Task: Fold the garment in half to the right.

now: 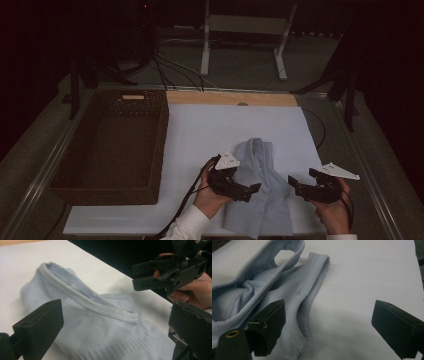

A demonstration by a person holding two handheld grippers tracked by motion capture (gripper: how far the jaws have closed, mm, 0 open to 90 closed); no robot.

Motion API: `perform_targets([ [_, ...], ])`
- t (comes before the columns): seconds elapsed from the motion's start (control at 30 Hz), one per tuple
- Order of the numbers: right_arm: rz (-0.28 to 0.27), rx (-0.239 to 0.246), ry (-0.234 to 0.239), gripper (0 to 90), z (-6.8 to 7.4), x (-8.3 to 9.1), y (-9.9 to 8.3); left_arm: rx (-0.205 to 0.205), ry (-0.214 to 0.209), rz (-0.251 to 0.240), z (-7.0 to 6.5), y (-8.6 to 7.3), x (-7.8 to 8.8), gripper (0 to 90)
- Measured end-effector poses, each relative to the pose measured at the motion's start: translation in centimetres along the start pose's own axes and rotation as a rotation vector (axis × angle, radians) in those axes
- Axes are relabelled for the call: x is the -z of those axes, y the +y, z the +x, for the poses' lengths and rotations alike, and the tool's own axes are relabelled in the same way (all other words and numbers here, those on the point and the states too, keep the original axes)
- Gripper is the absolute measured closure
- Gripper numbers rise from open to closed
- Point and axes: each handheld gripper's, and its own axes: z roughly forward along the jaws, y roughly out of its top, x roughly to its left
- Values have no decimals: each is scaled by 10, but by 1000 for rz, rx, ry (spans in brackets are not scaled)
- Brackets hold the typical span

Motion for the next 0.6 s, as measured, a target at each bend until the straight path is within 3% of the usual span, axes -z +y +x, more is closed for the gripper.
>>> perform_targets([
  [0.3,4,9,14,119,6,0,1,-13,80,-19,13,-8,19,0],
  [0.6,3,8,41,119,12,-1,2,-18,124,-25,22,-16,36,0],
])
